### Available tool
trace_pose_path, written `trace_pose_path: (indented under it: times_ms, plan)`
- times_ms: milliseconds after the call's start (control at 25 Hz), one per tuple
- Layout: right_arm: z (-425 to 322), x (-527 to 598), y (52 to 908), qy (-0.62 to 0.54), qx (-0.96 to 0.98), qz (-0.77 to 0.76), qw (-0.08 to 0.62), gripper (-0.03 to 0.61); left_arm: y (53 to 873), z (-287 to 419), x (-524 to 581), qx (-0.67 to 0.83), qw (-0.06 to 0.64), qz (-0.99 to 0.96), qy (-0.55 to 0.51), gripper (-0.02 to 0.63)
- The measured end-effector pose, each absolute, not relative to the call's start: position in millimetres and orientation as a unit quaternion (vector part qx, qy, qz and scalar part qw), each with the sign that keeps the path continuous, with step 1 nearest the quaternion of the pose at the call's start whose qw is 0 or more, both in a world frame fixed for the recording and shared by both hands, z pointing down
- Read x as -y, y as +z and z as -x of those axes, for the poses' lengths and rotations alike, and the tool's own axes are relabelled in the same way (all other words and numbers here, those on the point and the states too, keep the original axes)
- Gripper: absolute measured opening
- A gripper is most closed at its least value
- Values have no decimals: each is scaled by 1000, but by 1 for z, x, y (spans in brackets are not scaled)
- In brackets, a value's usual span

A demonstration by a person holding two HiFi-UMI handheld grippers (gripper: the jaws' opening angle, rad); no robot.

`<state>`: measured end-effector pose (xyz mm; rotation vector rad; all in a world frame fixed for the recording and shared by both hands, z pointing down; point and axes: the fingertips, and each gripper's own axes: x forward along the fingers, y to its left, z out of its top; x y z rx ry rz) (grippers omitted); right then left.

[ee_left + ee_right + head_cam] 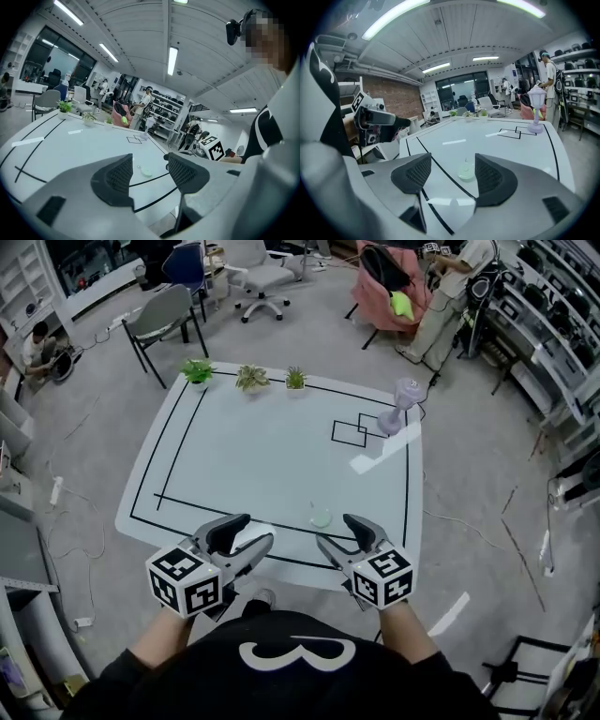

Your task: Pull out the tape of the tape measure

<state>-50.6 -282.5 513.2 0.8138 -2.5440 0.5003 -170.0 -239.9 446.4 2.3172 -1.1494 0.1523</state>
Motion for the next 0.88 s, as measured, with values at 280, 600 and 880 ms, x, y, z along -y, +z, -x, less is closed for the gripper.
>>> trace_pose_path:
  times_ms: [280,600,880]
  plan:
    - [62,302,544,176,894,-324,256,270,448,190,263,402,264,-874,67,233]
    - [70,313,579,175,870,-339,312,270,452,210,281,381,259,-884,76,232]
    - [73,322,599,170,853,-350,347,270,456,222,296,367,258,-890,80,232]
